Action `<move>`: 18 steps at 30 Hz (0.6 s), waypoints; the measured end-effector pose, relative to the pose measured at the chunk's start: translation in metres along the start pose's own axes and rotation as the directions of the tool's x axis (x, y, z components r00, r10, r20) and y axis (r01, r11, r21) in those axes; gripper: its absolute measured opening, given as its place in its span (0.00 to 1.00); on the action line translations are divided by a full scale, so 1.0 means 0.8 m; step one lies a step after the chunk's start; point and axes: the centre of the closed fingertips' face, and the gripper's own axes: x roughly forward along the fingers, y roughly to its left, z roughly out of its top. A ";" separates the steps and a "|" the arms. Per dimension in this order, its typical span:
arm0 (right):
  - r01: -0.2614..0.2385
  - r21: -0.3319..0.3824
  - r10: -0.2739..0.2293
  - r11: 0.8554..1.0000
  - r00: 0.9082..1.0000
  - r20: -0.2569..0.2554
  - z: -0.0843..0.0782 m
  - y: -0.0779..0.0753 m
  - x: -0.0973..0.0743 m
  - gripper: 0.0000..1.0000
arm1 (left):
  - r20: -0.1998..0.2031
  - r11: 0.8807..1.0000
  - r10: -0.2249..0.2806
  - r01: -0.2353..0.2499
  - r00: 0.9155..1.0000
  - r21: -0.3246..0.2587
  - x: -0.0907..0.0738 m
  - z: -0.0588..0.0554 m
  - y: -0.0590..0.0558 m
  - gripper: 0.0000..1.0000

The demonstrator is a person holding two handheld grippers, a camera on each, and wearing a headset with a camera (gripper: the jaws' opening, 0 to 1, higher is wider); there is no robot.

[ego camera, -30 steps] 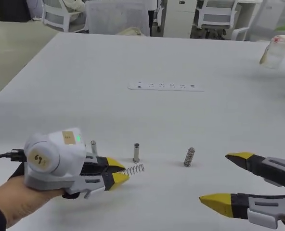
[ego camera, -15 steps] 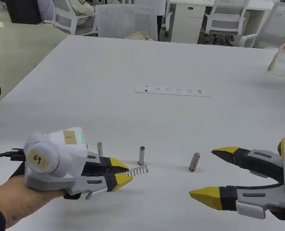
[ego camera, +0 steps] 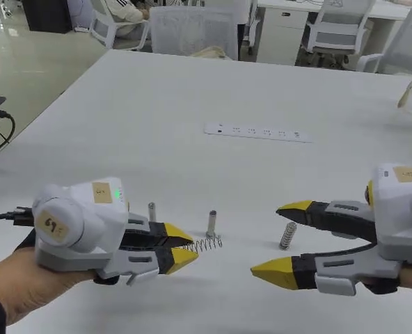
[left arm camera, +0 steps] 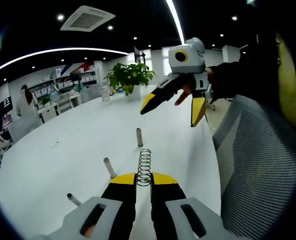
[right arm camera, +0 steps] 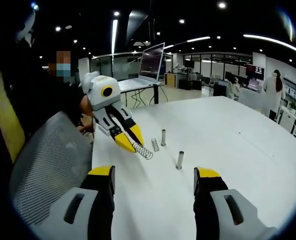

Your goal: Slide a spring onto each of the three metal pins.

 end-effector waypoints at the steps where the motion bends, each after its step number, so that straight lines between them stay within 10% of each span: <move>1: -0.011 0.000 0.011 1.000 1.000 -0.001 0.001 0.001 0.003 0.60 | 0.002 1.000 -0.002 0.002 1.000 0.002 -0.001 0.001 -0.001 0.02; 18: -0.115 0.019 0.115 0.993 0.993 -0.006 0.007 0.009 0.035 0.47 | 0.018 1.000 -0.016 0.016 1.000 0.020 -0.002 0.012 -0.009 0.02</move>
